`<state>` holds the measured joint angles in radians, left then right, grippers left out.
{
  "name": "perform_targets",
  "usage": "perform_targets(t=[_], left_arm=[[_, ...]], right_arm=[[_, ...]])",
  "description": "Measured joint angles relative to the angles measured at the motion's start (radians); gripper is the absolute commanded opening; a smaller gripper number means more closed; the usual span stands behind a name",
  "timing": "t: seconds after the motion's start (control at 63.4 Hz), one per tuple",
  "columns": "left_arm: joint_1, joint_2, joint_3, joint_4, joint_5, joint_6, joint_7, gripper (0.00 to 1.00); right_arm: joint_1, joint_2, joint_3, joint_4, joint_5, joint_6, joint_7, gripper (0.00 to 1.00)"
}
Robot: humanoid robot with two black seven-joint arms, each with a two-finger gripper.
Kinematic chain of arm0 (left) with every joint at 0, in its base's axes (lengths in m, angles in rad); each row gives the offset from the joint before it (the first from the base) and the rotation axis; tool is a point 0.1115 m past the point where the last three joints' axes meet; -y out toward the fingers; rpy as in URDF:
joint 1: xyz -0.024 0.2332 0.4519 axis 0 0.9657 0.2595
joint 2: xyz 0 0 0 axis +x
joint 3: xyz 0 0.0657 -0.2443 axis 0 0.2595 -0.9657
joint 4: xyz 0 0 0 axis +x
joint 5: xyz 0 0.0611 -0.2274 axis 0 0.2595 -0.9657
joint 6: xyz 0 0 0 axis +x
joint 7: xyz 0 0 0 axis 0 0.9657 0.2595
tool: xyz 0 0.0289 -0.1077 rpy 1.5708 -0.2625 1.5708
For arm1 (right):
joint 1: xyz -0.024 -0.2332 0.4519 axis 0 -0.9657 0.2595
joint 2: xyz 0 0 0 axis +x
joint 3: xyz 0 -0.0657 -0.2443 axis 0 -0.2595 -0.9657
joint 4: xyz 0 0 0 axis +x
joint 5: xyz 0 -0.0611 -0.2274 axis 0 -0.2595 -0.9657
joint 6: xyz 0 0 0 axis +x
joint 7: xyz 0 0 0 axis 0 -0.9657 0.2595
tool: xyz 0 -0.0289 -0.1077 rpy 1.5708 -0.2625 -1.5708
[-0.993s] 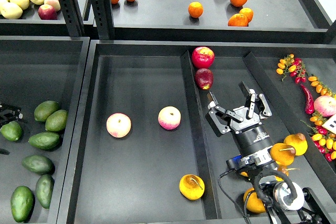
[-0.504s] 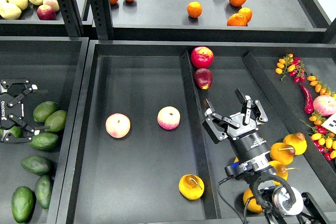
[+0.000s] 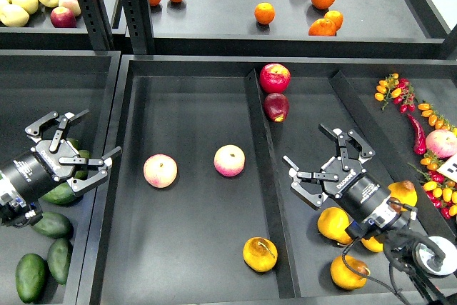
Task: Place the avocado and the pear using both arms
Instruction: 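Raise the left gripper and move the right gripper toward the yellow pear, then lower the right gripper around the yellow pear and close it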
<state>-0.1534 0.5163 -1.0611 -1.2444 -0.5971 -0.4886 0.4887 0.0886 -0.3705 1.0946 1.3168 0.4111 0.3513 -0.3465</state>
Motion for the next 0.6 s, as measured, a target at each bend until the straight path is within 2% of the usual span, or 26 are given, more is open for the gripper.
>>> perform_targets(t=[0.394, 0.599], left_arm=[[0.192, -0.307, -0.276, -0.023, 0.105, 0.000, 0.000, 0.98], [0.239, -0.453, -0.367, -0.027, 0.194, 0.000, 0.000, 0.99]], right_arm=[[0.219, -0.154, -0.289, -0.004, 0.000, -0.059, -0.045, 1.00], [0.340, -0.181, -0.437, -0.009, -0.001, -0.127, -0.129, 1.00]])
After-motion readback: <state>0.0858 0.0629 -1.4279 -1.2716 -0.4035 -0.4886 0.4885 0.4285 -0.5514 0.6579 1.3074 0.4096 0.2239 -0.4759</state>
